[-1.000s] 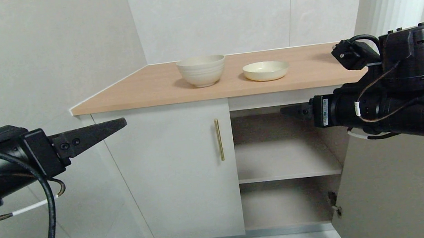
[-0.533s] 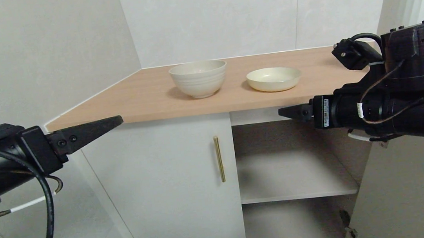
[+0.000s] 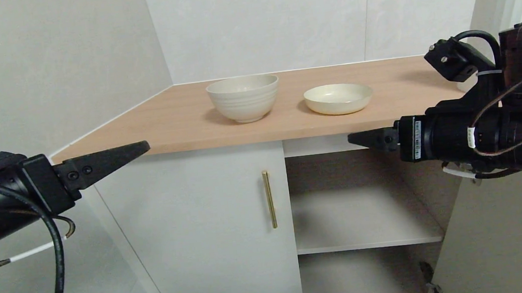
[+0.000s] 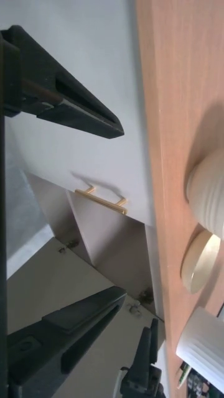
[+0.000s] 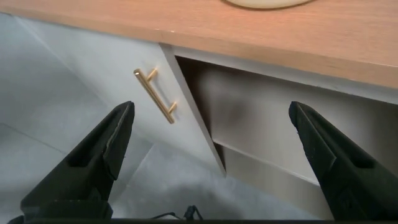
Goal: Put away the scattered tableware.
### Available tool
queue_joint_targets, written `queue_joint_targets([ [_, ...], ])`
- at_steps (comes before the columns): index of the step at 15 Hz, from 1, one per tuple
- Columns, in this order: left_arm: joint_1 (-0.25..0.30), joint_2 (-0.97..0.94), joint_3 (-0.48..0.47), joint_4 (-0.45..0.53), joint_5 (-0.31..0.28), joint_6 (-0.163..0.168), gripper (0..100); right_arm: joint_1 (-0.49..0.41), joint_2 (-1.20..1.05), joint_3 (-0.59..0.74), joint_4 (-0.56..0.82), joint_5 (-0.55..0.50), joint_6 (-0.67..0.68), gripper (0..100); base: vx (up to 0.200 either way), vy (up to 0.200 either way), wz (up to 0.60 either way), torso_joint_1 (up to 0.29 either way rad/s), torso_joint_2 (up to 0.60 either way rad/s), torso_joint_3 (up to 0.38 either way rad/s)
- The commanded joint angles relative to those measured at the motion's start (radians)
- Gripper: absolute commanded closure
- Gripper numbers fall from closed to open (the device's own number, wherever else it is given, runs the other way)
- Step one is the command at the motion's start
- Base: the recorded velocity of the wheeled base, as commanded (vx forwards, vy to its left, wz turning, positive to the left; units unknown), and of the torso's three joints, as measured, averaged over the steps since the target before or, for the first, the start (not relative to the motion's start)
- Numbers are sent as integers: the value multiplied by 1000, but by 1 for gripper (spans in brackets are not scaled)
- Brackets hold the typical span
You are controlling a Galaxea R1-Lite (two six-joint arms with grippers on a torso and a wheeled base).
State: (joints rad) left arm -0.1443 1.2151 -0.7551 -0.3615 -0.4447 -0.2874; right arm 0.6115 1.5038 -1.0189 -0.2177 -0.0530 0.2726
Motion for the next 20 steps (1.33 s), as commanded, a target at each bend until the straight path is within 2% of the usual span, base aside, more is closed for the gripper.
queue_joint_targets([
  [1,0,3,0,-1,0,-1,0,1,-5,0,-2,-1,-1,0,0,0,0,0,0,0],
  [4,0,9,2,1,-2,1,0,1,-2,0,-2,-1,-1,0,0,0,0,12,-54,-45],
  [7,-1,17,7,1,-8,1,0,-1,6,-1,-3,1,-1,0,0,0,0,46,-232,-255],
  [16,-5,58,11,-1,-9,-1,0,-10,36,-1,-16,-1,-1,0,0,0,0,179,-486,-289],
  [20,-11,133,-30,-2,-16,-10,0,-30,90,-1,-66,-1,-3,0,0,0,0,194,-460,-266],
])
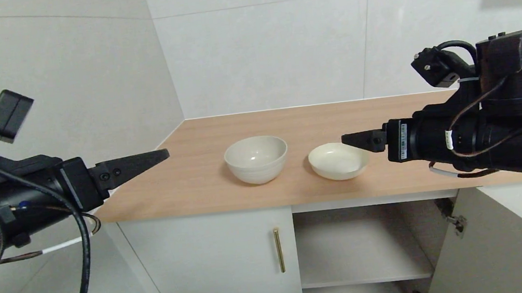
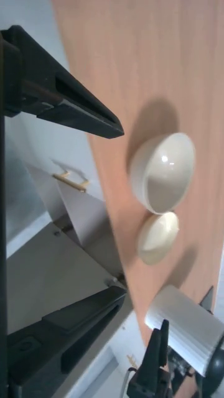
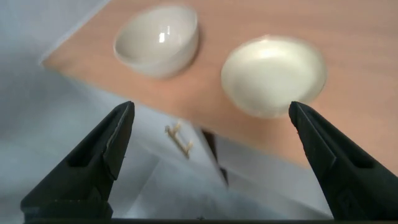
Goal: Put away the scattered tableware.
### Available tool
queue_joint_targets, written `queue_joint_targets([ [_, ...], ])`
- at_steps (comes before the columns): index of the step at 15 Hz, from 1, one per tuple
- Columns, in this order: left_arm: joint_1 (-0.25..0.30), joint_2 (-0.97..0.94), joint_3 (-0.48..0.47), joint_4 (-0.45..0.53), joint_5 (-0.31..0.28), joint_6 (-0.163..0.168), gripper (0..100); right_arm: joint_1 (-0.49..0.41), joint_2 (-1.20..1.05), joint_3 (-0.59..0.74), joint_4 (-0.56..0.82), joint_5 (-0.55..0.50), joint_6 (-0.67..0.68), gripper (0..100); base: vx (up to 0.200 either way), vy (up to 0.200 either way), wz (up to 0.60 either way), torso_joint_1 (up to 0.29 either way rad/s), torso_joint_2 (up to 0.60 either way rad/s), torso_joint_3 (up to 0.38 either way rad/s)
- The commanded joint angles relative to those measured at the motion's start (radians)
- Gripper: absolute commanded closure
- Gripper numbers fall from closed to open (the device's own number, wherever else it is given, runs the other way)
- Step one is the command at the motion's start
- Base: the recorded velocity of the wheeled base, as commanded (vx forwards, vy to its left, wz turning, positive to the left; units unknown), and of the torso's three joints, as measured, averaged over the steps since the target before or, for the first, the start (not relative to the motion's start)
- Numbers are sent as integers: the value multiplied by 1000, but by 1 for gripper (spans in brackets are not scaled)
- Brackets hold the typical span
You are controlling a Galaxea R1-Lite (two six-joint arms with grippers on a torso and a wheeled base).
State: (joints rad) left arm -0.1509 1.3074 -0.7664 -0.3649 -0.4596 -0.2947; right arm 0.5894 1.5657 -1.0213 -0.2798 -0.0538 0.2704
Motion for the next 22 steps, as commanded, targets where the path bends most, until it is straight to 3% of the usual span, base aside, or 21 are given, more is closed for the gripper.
queue_joint_targets([
  [1,-18,78,-54,4,1,-11,0,-23,48,0,-27,-1,-4,0,0,0,0,100,-217,-129],
  [3,-45,168,-171,55,27,-55,0,-59,97,-33,-45,-11,-20,0,0,0,0,39,-102,-56],
  [5,-59,239,-312,199,73,-123,0,-74,142,-82,-18,-61,-20,0,0,0,0,0,0,0],
  [6,-92,268,-387,293,136,-132,0,-74,163,-103,8,-97,-20,0,0,0,0,0,0,0],
  [8,-161,323,-479,449,358,-132,0,-75,195,-134,31,-153,-16,0,0,0,0,0,0,0],
  [10,-185,414,-518,455,510,-136,0,-82,212,-143,31,-159,-16,0,0,0,0,0,0,0],
  [13,-210,552,-527,346,530,-205,0,-82,218,-138,30,-159,-14,0,0,0,0,0,0,0],
  [14,-213,593,-524,299,558,-212,0,-82,221,-135,27,-159,-13,0,0,0,0,0,0,0],
  [16,-245,658,-525,248,601,-259,0,-82,223,-135,27,-159,-13,0,0,0,0,0,0,0],
  [22,-260,719,-528,222,613,-270,0,-82,221,-135,27,-159,-11,0,0,0,0,0,0,0],
])
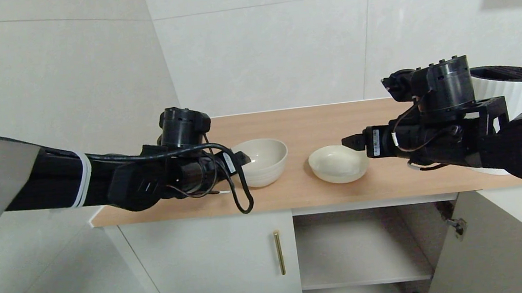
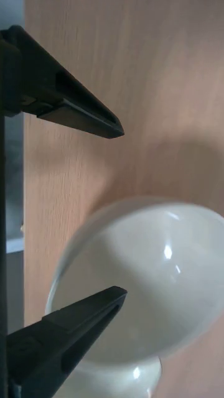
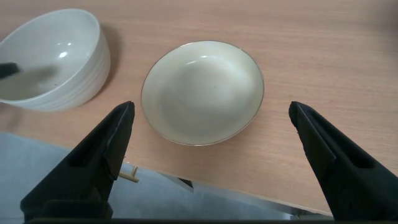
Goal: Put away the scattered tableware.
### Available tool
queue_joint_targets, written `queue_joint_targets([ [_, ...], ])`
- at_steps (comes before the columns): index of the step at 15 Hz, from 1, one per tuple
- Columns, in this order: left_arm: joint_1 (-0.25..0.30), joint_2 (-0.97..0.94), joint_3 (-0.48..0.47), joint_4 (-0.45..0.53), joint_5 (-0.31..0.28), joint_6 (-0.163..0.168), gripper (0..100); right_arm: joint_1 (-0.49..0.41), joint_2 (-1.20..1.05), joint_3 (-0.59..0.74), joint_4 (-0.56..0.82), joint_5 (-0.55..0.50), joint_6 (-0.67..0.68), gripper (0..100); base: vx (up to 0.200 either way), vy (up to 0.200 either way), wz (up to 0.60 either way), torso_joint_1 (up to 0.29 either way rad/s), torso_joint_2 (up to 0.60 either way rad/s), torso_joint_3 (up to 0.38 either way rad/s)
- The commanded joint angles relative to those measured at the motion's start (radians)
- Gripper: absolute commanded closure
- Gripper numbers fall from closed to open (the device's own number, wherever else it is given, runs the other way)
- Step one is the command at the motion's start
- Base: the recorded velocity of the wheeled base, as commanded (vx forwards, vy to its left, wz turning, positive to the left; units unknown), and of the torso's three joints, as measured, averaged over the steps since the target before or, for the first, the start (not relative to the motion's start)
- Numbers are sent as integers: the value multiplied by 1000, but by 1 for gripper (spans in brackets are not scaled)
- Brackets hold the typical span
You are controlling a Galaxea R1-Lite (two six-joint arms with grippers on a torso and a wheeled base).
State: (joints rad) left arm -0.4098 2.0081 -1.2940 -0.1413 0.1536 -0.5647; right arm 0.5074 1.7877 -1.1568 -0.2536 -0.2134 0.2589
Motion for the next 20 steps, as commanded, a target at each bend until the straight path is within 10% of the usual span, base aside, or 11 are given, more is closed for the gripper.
queue_joint_targets([
  [1,-1,18,-1,-1,0,0,0,0,-1,0,1,0,0,0,0,0,0,0,0,0],
  [3,-1,18,-1,-1,0,0,0,0,-2,0,-1,0,0,0,0,0,0,0,0,0],
  [4,-1,18,-1,-1,0,0,100,0,-2,0,-1,-1,0,0,0,0,0,0,0,0],
  [20,-1,-198,130,-40,-51,6,100,-50,168,-67,10,-103,-3,0,0,0,0,0,0,0],
])
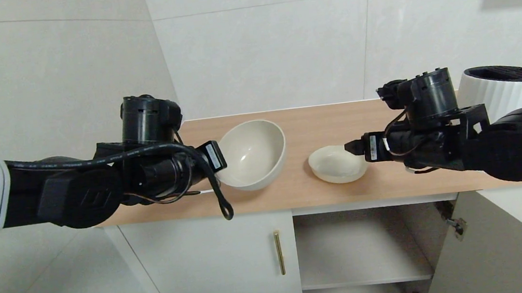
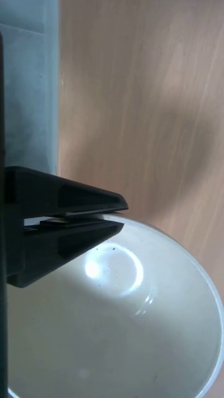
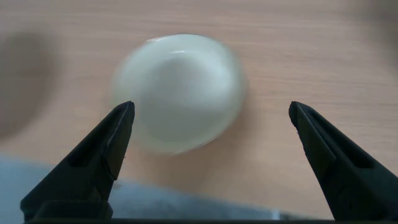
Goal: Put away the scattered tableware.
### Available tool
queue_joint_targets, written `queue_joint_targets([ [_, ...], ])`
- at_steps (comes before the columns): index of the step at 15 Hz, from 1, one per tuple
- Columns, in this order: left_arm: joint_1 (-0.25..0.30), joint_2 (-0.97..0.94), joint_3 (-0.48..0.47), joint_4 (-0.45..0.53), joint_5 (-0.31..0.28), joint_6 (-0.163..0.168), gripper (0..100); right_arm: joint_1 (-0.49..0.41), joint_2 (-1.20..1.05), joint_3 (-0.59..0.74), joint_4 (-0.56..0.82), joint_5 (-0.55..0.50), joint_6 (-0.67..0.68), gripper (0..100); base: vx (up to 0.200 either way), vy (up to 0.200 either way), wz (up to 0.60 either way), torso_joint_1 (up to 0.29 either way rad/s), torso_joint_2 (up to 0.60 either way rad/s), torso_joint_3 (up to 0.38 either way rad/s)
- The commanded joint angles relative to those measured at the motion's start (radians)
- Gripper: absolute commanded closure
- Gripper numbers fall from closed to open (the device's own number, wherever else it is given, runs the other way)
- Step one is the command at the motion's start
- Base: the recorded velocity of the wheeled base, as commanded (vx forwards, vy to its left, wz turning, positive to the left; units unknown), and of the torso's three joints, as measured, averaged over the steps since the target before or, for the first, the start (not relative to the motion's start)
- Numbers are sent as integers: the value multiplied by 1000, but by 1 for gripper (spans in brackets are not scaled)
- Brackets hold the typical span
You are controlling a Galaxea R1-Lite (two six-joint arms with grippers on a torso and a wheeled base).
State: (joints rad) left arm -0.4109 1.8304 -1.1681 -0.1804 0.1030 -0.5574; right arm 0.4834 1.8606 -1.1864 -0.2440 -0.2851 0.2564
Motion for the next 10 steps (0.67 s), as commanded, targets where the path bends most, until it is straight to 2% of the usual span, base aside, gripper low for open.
queue_joint_targets([
  [1,0,-20,4,-1,0,-1,100,-26,95,-38,0,-31,0,0,0,0,0,0,0,0],
  [3,0,-25,4,-1,-3,-1,100,-65,172,-82,-1,-48,0,0,0,0,0,0,0,0],
  [10,0,-25,4,-1,-3,-1,100,-69,206,-93,-9,-46,3,0,0,0,0,0,0,0],
])
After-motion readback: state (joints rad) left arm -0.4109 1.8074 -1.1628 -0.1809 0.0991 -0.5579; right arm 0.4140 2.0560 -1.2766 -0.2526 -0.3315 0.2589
